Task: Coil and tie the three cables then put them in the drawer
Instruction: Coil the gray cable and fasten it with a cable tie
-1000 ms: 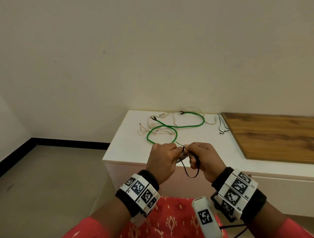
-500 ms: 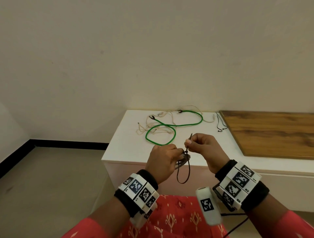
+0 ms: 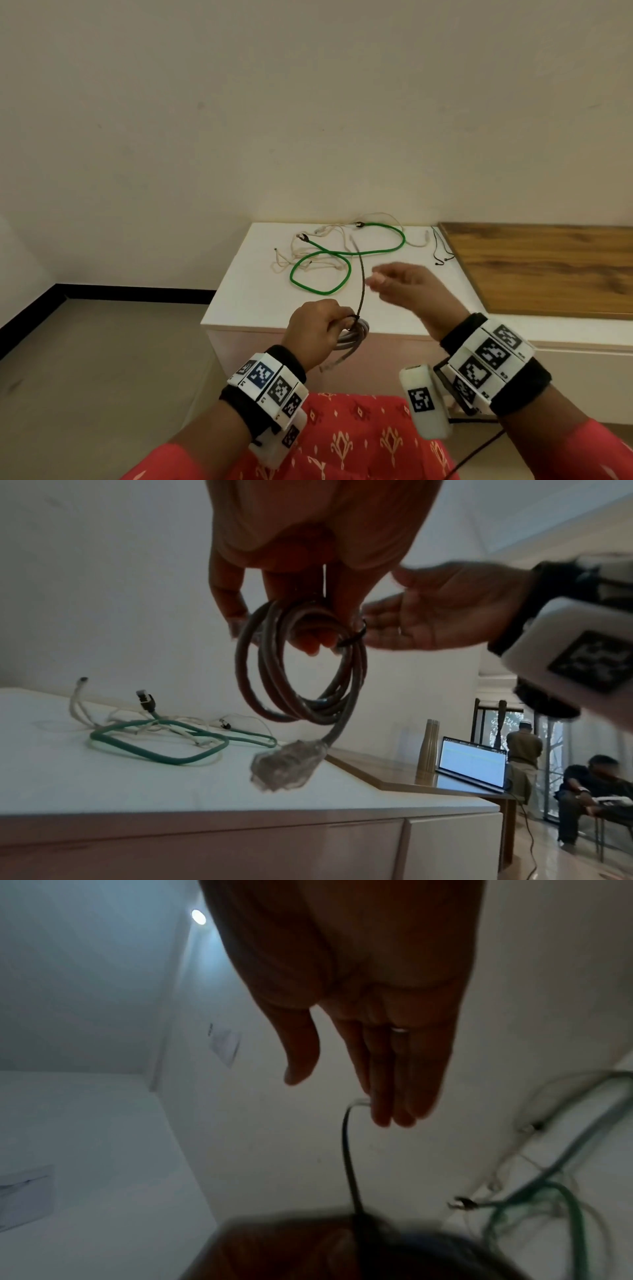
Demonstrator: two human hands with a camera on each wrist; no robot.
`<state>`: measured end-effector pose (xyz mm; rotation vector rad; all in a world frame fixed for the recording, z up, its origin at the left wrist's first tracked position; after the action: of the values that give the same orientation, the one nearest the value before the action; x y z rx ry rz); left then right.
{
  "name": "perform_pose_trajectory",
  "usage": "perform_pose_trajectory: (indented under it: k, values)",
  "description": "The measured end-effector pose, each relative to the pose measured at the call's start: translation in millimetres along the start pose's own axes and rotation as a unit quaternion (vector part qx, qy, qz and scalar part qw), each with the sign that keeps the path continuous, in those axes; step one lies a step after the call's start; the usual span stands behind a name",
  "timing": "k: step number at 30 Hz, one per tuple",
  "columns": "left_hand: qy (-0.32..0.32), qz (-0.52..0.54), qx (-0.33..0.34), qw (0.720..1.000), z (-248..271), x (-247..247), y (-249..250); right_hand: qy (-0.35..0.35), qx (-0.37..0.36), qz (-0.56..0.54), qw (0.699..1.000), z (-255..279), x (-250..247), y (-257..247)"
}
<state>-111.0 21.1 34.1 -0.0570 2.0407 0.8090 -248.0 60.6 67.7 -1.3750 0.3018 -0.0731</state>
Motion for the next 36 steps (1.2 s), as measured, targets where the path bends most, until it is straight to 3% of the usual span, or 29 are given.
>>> perform_pose_trajectory:
  k: [3, 7, 14, 18, 22, 28, 32, 34, 36]
  values:
    - [0.008, 0.044, -0.004, 0.999, -1.9, 0.1, 5.8, -0.034, 0.042, 0.039, 0.998, -2.0, 20.6, 23.4]
    - [0.015, 0.099, -0.028, 0.995, -0.8, -0.1, 4.7, 0.006, 0.011, 0.003, 1.0, -2.1, 20.4, 21.1]
    - [-0.043, 0.137, -0.014, 0.99, -1.4, 1.8, 16.6, 0.084, -0.027, 0.045, 0.995, 0.2, 12.5, 17.0]
    - [-0.064, 0.138, -0.05, 0.987, 3.0, 5.0, 14.3, 0.107, -0.078, 0.086, 0.987, 5.3, 16.3, 6.8]
    - [-0.032, 0.119, -0.093, 0.988, 1.4, 1.0, 10.5, 0.11, -0.133, 0.131, 0.976, 14.9, 29.6, -4.4]
    - [0.022, 0.077, -0.136, 0.987, 0.1, -4.7, 11.3, 0.144, -0.218, 0.259, 0.93, 29.9, 47.6, -10.3]
    - [0.064, 0.124, -0.148, 0.979, 5.2, -5.7, 8.8, 0.159, -0.267, 0.299, 0.902, 40.5, 58.5, -12.7]
    - [0.064, 0.132, -0.133, 0.98, 8.8, -5.0, 5.1, 0.161, -0.246, 0.289, 0.911, 36.7, 58.1, -7.5]
    - [0.053, 0.129, -0.101, 0.985, 10.6, -3.1, 5.0, 0.141, -0.181, 0.22, 0.948, 27.2, 50.6, 0.2]
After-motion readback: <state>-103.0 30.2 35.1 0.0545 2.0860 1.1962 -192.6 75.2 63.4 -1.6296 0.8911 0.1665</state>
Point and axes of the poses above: each hand's wrist, its own z-axis away from the middle knuckle, its own x-axis out of the palm, y = z × x, the point moved 6 cm from there along -z, towards the middle knuckle, and after that the axes turned 9 degrees about x, right-handed, at the moved point
